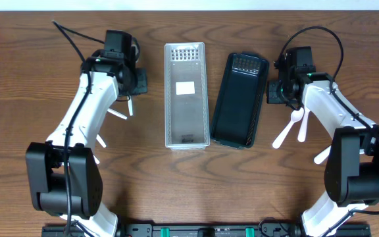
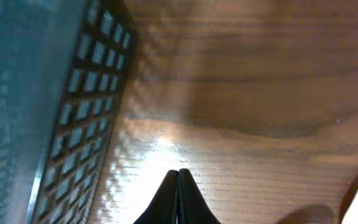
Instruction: Pack container
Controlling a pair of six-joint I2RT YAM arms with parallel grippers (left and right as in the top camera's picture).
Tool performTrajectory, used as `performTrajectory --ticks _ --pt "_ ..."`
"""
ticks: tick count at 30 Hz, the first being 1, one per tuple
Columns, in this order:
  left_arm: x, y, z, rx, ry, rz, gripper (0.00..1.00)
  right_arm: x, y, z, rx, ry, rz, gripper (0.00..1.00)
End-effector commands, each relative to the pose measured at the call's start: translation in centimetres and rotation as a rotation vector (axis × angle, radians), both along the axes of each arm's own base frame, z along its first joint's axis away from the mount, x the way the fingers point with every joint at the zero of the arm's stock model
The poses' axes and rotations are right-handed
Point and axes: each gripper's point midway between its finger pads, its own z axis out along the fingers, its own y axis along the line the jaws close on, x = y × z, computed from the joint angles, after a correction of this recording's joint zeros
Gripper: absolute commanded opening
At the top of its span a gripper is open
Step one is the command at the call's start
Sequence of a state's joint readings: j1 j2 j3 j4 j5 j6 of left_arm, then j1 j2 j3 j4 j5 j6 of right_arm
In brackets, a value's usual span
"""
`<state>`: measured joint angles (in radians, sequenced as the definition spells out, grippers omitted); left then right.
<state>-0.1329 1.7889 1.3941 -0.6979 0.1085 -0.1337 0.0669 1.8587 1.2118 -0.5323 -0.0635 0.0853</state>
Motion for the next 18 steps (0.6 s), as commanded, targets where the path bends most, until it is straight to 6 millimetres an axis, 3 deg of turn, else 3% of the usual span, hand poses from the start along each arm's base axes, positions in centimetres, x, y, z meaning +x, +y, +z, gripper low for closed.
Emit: performTrajectory --ticks 1,8,14,18 --pt "0.6 -1.4 0.4 -0.024 -0.021 -0.032 0.06 0.6 1.2 0.4 0.022 -0.026 0.073 0.01" --pt "0.7 -2.7 0.6 -0.027 -0.039 -0.062 0.06 0.8 4.5 1.3 0.169 -0.07 0.221 0.01" --pt "0.6 -3.4 0.7 -0.065 -0.033 -0.088 0.06 0.9 4.8 1.5 0.187 -0.077 0.23 0.01" --pt "0.1 -5.3 1.0 -0.157 -0.023 -0.154 0.06 0.9 5.0 1.6 0.198 -0.078 0.236 0.01"
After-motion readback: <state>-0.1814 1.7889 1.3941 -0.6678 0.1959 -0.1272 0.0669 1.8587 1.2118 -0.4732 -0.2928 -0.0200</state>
